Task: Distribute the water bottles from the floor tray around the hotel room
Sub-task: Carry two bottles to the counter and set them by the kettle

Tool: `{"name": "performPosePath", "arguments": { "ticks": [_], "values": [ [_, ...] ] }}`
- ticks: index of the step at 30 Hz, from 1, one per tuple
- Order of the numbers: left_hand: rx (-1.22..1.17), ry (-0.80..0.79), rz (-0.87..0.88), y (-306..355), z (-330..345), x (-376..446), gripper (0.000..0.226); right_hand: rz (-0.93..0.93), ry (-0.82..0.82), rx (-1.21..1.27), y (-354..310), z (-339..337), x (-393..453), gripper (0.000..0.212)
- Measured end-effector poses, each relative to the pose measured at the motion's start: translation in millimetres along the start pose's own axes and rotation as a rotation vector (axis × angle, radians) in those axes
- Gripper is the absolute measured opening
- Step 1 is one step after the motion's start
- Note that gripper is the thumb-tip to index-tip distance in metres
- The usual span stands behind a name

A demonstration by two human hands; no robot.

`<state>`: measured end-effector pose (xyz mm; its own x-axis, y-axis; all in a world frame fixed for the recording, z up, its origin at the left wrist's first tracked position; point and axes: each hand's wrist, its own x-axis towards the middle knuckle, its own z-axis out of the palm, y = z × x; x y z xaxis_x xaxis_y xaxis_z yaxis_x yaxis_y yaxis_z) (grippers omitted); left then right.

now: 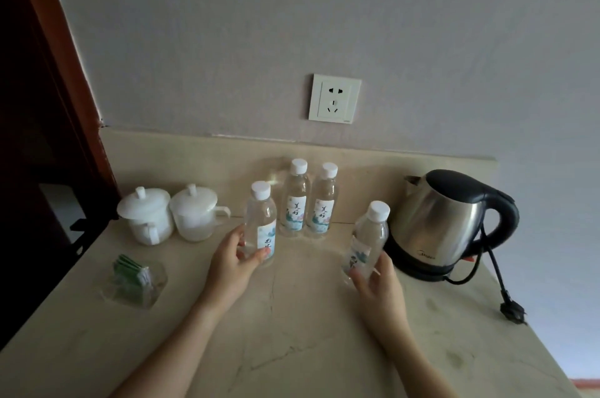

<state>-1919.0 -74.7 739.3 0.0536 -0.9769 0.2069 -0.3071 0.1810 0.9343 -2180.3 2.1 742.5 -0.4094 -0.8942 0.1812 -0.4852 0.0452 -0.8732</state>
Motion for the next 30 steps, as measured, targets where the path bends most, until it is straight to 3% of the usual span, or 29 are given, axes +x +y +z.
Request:
{"name": "performPosePath", "arguments": {
  "ticks": [3,6,11,14,18,30],
  "values": [
    [0.013,-0.002,0.047,-5.2,5.1,22.5,0.034,-0.032,0.003,-0.083,-4.5,7.3,21.6,0.025],
    [0.008,-0.028,0.056,-13.4,12.8,41.8,0.029,-0.04,0.015,-0.121,-3.4,15.8,41.1,0.024],
    [-0.035,-0.106,0.021,-25.7,18.8,63.1,0.051,-0.005,-0.01,-0.144,-1.1,27.2,60.3,0.034],
    [0.027,-0.092,0.104,-30.8,20.8,71.3,0.048,-0.007,-0.016,-0.183,-2.0,31.2,67.3,0.031],
    [0.173,-0.02,0.193,-23.5,19.6,75.3,0.05,-0.012,-0.028,-0.238,-2.4,38.4,78.4,0.045],
    [0.141,-0.054,0.174,-26.9,22.4,81.2,0.062,-0.061,-0.04,-0.241,-0.1,45.1,98.7,0.045]
  ]
}}
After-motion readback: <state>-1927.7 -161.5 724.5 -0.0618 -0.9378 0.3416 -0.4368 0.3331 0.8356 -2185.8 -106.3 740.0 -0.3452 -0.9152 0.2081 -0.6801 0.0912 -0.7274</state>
